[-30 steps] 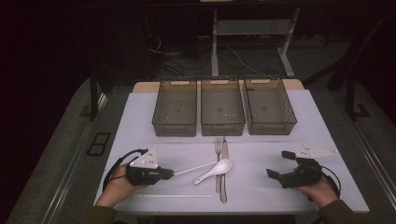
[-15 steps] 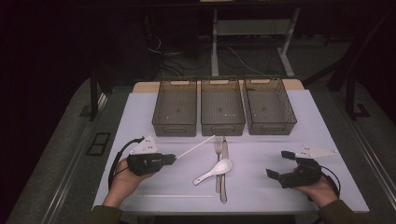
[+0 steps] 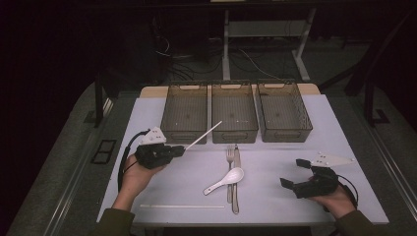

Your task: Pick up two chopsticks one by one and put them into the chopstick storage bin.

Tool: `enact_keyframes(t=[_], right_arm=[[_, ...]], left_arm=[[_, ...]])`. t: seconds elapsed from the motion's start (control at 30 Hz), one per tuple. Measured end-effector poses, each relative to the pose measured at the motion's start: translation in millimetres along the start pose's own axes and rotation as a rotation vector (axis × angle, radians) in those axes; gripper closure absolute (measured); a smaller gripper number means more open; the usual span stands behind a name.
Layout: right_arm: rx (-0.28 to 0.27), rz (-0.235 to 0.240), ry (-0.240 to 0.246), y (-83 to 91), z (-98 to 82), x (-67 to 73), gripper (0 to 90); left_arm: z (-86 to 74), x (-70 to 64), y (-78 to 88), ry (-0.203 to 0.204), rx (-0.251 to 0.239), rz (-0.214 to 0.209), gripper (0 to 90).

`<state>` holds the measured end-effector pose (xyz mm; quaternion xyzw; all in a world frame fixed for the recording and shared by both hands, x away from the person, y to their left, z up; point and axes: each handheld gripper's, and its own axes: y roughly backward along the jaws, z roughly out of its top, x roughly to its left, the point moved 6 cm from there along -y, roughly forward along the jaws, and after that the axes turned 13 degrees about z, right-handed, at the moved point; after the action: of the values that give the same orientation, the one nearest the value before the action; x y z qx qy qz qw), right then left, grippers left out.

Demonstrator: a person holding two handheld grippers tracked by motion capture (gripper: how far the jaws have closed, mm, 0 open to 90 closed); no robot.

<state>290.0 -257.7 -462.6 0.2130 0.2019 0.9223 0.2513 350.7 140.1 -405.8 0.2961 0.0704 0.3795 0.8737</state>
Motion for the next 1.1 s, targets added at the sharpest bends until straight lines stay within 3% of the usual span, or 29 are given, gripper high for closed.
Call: enact_keyframes(t=[0.37,0.63,0.93,1.1], right_arm=[[-0.002,0.003,-0.002,0.7,-0.3,0.3,2.0],[-0.001,0.004,-0.002,0.7,-0.5,0.3,2.0],[-0.003,0.005,-0.003,1.1,-0.6,0.3,2.0],[-0.006,0.006,-0.005,1.7,-0.6,0.2,2.0]], left_arm=[[41.1,25.4,-26.2,0.022,-0.001,0.041,84.2],[71.5,55.4,-42.7,0.060,-0.025,0.089,84.1],[81.6,86.2,-63.3,0.117,-0.043,0.158,84.1],[76.0,100.6,-73.6,0.122,0.007,0.221,84.1]])
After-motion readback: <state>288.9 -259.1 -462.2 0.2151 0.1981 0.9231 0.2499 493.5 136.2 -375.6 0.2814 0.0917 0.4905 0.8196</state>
